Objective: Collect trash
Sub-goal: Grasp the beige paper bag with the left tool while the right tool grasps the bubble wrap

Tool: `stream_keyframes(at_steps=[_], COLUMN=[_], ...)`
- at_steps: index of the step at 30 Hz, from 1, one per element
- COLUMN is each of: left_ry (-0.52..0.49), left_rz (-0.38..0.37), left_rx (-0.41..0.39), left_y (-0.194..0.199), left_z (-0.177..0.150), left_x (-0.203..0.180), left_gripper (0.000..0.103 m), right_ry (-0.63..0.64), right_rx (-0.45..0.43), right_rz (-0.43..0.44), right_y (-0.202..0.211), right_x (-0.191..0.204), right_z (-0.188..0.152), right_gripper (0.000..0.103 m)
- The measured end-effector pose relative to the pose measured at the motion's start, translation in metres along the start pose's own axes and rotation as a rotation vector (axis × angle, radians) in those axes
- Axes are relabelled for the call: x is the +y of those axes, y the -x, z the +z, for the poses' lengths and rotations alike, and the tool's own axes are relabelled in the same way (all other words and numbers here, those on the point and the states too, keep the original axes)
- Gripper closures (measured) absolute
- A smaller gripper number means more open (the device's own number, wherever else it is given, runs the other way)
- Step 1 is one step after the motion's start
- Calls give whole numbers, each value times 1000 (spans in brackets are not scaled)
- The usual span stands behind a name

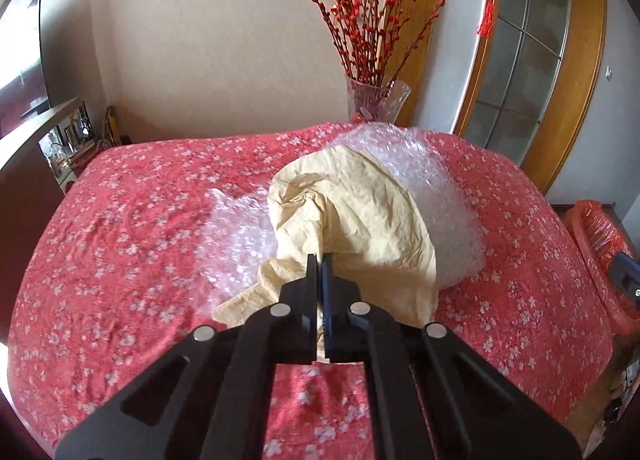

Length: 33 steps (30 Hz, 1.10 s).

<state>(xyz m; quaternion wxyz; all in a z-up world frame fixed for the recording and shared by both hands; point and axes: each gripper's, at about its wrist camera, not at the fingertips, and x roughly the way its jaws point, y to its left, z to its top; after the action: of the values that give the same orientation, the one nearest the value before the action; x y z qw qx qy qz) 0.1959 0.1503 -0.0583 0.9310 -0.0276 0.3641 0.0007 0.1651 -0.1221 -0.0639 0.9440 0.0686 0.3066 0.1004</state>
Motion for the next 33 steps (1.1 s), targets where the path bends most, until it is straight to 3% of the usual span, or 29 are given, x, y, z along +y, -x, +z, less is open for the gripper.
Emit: stream_keyframes(at_steps=[10, 14, 25, 28, 30, 33], left_ry=[23, 44, 87, 91, 90, 88], left_rz=[64, 90, 116, 109, 105, 98], left_rx=[-54, -60, -39, -34, -33, -30], left_y=[33, 39, 40, 39, 38, 36], left_z=[0, -1, -13, -14, -14, -13], left_x=[36, 56, 90, 92, 92, 90], left_gripper=[99, 99, 99, 99, 99, 99], right_ry=[85, 99, 48, 62, 65, 70], right_rx=[37, 69, 139, 157, 164, 162], right_rz=[140, 159, 180, 185, 191, 204], right_y=[-47, -73, -117, -121, -121, -119], right_x=[75, 97, 104, 108, 110, 112], right_z=[17, 22, 34, 29, 27, 25], right_gripper=[54, 54, 54, 70, 87, 97])
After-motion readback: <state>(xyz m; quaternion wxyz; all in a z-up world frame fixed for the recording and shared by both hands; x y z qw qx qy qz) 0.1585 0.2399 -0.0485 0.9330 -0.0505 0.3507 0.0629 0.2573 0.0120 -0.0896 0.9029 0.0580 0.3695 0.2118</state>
